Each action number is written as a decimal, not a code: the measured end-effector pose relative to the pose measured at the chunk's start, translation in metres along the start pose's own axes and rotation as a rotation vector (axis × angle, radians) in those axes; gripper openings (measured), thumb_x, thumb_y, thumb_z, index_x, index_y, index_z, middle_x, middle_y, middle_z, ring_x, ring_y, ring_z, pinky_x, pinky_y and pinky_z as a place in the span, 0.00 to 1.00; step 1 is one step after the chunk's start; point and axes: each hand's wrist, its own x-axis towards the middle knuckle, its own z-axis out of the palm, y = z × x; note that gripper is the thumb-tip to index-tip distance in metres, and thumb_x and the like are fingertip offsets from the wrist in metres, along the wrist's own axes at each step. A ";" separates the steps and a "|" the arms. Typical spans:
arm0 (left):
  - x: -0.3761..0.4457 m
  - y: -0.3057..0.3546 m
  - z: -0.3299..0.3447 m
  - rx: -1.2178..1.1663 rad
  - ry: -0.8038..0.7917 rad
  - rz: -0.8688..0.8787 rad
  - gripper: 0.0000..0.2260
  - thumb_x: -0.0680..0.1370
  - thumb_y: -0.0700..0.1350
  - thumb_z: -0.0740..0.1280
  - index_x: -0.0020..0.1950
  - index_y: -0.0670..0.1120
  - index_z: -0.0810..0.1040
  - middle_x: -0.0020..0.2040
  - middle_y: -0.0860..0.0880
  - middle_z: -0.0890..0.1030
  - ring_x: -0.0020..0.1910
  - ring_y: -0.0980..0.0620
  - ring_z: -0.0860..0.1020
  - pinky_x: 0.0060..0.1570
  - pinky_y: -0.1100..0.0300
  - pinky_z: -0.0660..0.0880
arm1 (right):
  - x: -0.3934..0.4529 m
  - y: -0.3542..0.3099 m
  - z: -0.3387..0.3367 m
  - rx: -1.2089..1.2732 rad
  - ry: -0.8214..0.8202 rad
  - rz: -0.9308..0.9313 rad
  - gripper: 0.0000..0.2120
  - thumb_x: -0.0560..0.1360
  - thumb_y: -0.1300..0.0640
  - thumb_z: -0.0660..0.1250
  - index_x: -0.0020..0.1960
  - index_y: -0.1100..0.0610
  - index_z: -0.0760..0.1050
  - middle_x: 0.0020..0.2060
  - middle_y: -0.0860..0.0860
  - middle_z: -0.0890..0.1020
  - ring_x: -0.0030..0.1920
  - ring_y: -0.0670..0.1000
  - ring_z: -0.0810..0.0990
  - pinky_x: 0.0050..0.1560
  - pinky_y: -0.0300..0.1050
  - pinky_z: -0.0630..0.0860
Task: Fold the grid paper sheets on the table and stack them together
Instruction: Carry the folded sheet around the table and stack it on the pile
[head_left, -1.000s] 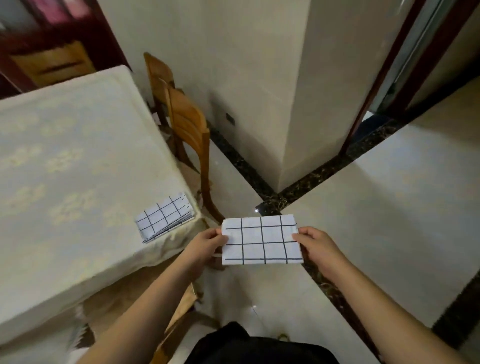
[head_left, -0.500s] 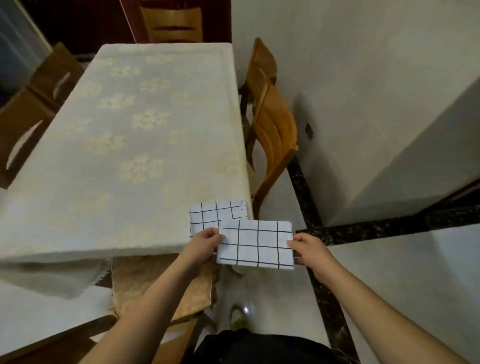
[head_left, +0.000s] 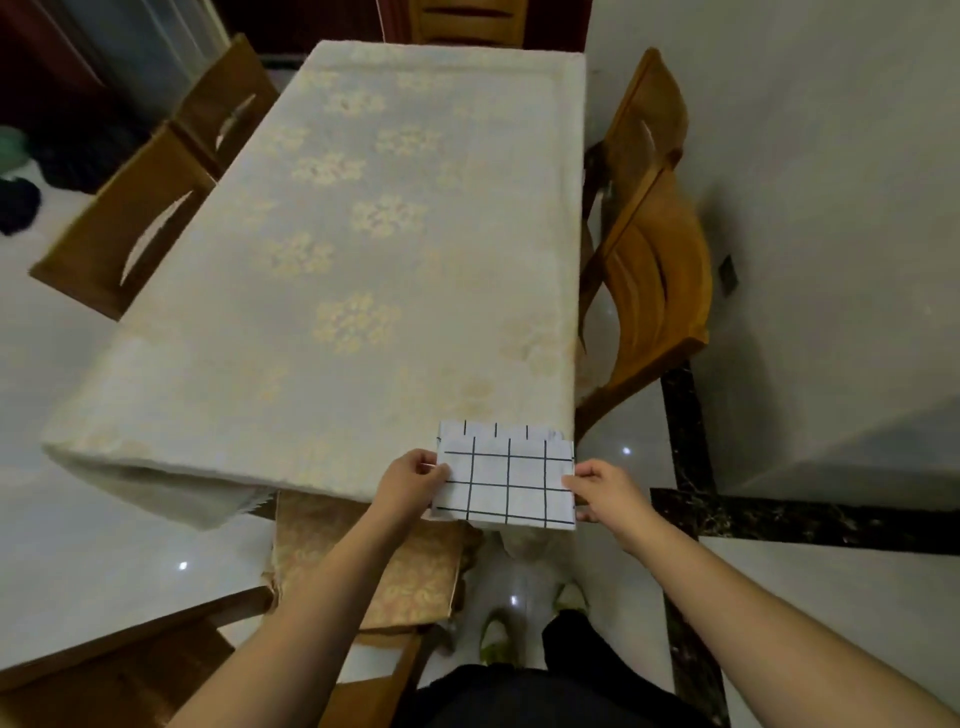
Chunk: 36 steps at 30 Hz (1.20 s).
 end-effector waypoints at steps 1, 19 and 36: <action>0.004 0.002 0.001 0.037 0.027 0.001 0.03 0.77 0.46 0.67 0.47 0.47 0.78 0.45 0.47 0.83 0.45 0.46 0.81 0.48 0.47 0.79 | 0.006 -0.004 0.000 -0.023 -0.006 0.004 0.09 0.78 0.59 0.66 0.57 0.59 0.74 0.49 0.57 0.82 0.43 0.53 0.83 0.36 0.40 0.79; 0.042 0.008 0.010 0.383 0.147 0.096 0.09 0.77 0.48 0.68 0.54 0.46 0.77 0.41 0.52 0.79 0.39 0.53 0.76 0.41 0.61 0.69 | 0.068 -0.021 0.006 -0.358 0.026 -0.022 0.04 0.75 0.56 0.69 0.44 0.51 0.74 0.42 0.51 0.81 0.43 0.51 0.81 0.49 0.52 0.81; 0.039 0.006 0.040 0.646 0.324 0.665 0.12 0.76 0.42 0.66 0.60 0.44 0.77 0.58 0.46 0.79 0.55 0.46 0.78 0.52 0.51 0.74 | 0.055 -0.018 0.013 -0.580 0.323 -0.304 0.14 0.80 0.44 0.56 0.44 0.51 0.72 0.37 0.46 0.77 0.36 0.48 0.76 0.30 0.41 0.69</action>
